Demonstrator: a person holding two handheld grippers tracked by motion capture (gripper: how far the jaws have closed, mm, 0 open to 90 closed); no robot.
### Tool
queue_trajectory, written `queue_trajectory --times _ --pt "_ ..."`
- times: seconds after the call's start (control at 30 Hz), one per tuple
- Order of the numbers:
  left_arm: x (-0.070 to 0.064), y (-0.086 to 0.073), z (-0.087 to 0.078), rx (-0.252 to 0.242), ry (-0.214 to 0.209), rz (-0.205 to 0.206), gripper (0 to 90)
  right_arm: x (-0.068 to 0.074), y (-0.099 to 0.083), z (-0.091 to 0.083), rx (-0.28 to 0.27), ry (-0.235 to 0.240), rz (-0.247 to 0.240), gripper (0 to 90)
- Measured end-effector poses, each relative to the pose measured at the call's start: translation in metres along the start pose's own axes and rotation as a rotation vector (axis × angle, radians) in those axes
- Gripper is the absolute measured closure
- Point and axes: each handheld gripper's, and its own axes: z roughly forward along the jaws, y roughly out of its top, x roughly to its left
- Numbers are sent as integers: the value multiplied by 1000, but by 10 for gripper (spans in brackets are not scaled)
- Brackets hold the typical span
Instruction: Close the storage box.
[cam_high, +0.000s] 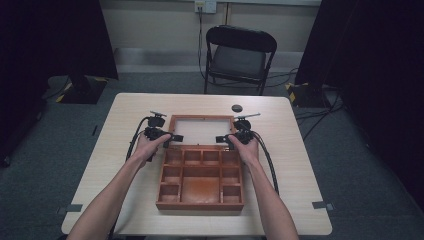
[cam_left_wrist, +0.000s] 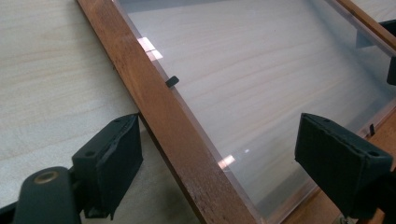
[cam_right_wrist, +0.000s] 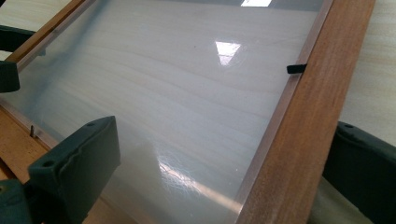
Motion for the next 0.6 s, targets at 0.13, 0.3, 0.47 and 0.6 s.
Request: queue_trajectory --times 0.13,0.3,0.47,0.6 --pt "2 0 1 -3 -15 -6 141 -1 1 -3 -9 -3 2 44" --pt "2 -1 4 -12 -27 -26 121 -4 -1 -7 -30 -2 8 95" --pt "-3 1 1 -25 -3 5 122 -1 0 -12 -56 -31 -4 144" --pt "-4 3 -1 -38 -25 21 152 2 2 -18 -87 -58 -25 195"
